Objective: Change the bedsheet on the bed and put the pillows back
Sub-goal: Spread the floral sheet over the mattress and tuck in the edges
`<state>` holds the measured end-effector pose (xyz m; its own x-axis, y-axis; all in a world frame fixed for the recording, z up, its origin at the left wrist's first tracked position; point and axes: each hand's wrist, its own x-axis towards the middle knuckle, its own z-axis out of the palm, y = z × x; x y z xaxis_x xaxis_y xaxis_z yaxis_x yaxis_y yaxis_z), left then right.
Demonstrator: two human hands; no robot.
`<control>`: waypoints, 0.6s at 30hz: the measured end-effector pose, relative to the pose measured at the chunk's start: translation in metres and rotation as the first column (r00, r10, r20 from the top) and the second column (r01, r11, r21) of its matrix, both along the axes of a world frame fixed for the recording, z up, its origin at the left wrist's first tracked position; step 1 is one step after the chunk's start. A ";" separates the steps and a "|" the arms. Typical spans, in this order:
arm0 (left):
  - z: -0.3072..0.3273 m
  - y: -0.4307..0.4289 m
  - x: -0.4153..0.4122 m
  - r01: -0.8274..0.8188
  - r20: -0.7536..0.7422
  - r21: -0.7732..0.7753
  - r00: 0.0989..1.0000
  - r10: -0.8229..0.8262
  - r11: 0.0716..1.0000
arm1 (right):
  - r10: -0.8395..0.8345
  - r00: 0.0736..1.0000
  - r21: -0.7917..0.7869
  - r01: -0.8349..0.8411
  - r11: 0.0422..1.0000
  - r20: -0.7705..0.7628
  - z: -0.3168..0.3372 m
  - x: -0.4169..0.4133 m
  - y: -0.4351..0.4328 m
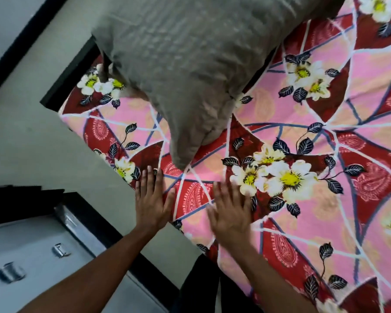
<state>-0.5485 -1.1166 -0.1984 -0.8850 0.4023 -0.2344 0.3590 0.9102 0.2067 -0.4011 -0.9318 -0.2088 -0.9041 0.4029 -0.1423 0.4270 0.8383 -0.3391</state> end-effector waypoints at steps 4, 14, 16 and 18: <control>0.014 0.008 -0.006 -0.102 -0.035 0.125 0.994 0.107 0.987 | 0.256 0.966 -0.099 -0.258 0.961 -0.039 0.005 0.008 -0.068; -0.007 0.014 -0.118 0.269 -0.049 0.014 0.962 -0.269 0.963 | 0.278 0.960 -0.120 -0.279 0.953 -0.026 0.008 -0.099 -0.075; -0.015 -0.009 -0.147 0.287 -0.074 -0.031 0.955 -0.288 0.957 | 0.338 0.940 -0.092 -0.341 0.936 -0.048 0.005 -0.119 -0.095; -0.016 -0.035 -0.192 0.165 -0.100 -0.059 0.980 -0.170 0.985 | 0.321 0.945 -0.075 -0.325 0.943 -0.067 0.006 -0.149 -0.112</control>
